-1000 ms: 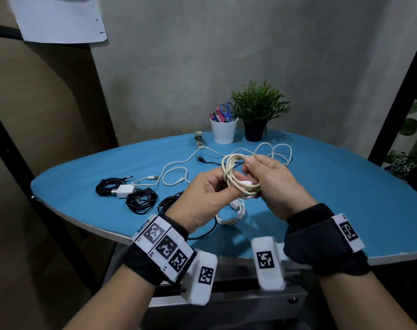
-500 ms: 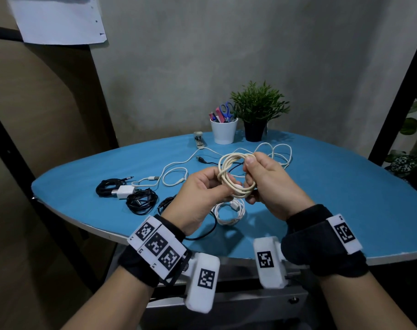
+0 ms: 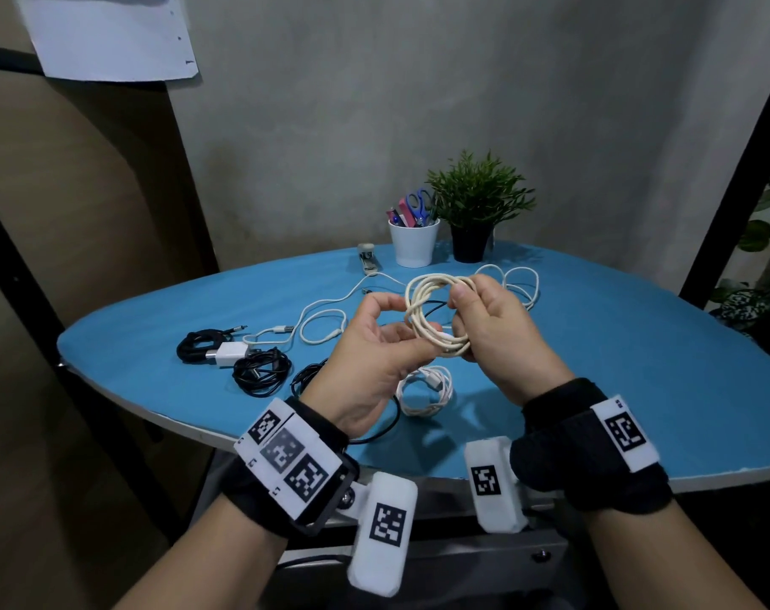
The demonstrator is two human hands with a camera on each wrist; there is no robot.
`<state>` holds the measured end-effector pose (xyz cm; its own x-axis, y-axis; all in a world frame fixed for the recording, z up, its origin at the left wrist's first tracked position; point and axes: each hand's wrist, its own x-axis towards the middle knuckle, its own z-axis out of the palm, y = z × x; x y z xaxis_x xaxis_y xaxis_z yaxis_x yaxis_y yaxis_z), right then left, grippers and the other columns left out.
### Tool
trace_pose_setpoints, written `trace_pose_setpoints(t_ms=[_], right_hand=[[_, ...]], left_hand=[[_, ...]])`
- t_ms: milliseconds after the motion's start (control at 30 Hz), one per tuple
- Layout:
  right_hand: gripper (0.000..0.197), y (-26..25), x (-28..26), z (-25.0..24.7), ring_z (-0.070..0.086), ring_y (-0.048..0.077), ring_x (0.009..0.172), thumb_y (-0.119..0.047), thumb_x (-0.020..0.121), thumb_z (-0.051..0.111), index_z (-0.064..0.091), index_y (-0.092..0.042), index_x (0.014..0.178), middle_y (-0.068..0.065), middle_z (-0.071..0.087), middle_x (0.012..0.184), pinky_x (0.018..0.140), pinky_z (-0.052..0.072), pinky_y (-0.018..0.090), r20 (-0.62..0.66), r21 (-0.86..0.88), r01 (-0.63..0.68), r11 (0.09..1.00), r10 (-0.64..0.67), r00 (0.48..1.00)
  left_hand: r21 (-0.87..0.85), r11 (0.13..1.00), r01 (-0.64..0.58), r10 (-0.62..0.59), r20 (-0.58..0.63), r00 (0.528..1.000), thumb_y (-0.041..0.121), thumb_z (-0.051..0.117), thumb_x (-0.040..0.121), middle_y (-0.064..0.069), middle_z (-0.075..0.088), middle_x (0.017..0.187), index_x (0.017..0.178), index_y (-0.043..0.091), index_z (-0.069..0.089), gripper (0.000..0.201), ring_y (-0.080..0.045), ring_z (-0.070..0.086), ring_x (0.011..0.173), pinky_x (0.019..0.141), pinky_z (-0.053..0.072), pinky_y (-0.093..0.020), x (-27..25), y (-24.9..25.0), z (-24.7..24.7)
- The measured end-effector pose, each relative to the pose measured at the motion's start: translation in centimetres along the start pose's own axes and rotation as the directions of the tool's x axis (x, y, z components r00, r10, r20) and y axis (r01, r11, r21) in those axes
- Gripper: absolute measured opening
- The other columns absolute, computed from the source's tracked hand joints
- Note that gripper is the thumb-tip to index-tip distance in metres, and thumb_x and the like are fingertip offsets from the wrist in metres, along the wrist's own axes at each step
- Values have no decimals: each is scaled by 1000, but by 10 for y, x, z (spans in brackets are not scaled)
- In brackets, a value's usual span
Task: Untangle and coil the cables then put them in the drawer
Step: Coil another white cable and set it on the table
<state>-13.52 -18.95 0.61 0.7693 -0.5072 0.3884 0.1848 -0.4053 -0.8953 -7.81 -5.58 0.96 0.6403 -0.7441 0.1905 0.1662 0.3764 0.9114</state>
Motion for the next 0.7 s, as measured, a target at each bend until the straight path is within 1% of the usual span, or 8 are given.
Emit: trace_pose_setpoints(t_ms=[67,133,267,400,467,567,633,700], right_hand=[[25,0,0,1,32,8,44,-26,98,41,47,-20,75,-6,38,50,50,28,28,-10,35,-14,999,14,1000],[25,1,-1,3,32,8,44,-24,99,41,48,-19,75,-2,37,52,49,28,28,-14,61,-17,998,18,1000],[26,4,-2,7,33,10,46,-26,98,42,48,-20,74,2,35,54,50,31,27,-27,43,-31,999,32,999],[26,5,-2,6,34,11,49,-34,98,41,49,-25,74,-1,35,54,52,31,30,-34,37,-23,999,24,999],[26,5,-1,6,38,14,52,-36,96,41,49,-26,73,-2,36,54,53,32,31,-25,50,-24,998,25,999],[26,1,-2,7,33,10,44,-27,100,40,46,-20,75,-4,36,51,48,30,28,-7,100,-28,995,29,1000],[26,-1,-3,7,33,9,42,-24,100,39,45,-18,76,-2,36,51,46,31,26,0,135,-32,990,32,999],[26,0,-3,5,33,8,41,-23,100,39,46,-17,75,-2,36,50,45,31,24,9,161,-34,986,33,999]], left_hand=[[54,998,-12,11,31,999,-16,62,74,-5,69,73,98,13,45,42,-13,66,65,59,52,-18,-1,-1,1],[61,998,-12,9,44,999,-19,61,74,-1,70,71,99,10,46,41,-11,67,67,67,54,-20,-3,-3,0],[92,996,4,-6,20,1000,-17,63,74,-3,65,77,90,9,55,31,-13,64,75,73,54,-21,-4,-9,0],[177,984,9,-17,40,999,-9,60,82,0,70,78,84,11,64,20,-13,65,80,75,51,-20,-5,-11,3],[146,989,-4,-2,40,999,-10,58,83,-1,70,77,86,8,62,18,-12,66,76,72,52,-18,-5,-10,3],[6,1000,15,-16,28,999,-10,55,83,-2,68,74,89,8,58,19,-10,64,68,64,50,-16,-2,-8,1],[-77,996,50,-47,39,998,-7,54,83,-2,68,74,89,9,58,18,-9,63,66,65,48,-17,-1,-5,-1],[-70,993,94,-89,73,993,-1,56,81,-2,68,77,89,10,59,13,-9,63,69,69,46,-20,-1,-4,-4]])
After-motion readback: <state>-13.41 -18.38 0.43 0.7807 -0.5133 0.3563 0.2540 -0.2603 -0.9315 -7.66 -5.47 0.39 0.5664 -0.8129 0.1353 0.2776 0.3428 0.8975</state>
